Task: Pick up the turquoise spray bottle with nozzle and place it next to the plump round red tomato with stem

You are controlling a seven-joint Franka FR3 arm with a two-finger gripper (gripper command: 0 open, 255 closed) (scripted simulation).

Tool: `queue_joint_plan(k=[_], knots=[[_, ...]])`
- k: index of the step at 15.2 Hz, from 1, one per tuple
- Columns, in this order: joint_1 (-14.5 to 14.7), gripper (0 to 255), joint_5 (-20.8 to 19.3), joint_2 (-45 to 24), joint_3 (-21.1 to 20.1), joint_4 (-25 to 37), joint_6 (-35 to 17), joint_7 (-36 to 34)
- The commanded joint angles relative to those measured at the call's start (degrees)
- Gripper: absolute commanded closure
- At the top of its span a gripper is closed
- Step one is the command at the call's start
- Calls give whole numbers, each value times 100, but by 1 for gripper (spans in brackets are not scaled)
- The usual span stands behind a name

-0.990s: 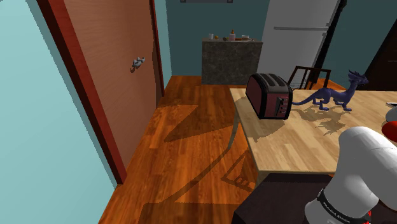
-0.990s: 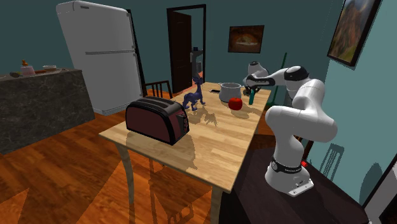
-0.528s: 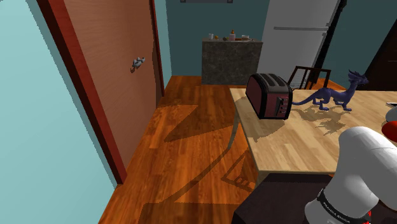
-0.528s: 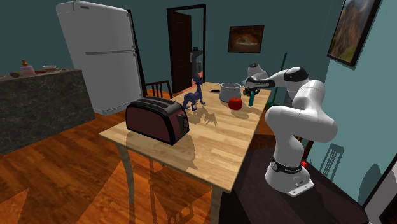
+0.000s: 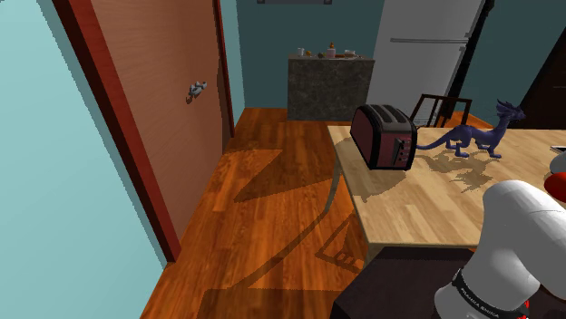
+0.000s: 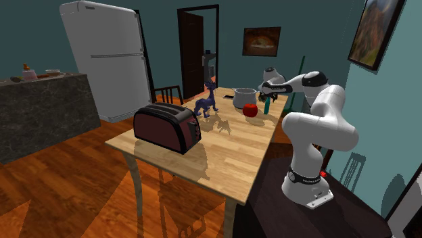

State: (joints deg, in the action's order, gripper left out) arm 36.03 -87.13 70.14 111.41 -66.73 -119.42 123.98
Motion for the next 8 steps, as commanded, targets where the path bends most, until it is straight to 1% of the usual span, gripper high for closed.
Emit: queue_joint_plan(k=[1,4,8], knots=[[-120,0,46,-149,-73,-214,63,-68],[-427,0,201,-537,-302,-727,242,-215],[-427,0,201,-537,-302,-727,242,-215]])
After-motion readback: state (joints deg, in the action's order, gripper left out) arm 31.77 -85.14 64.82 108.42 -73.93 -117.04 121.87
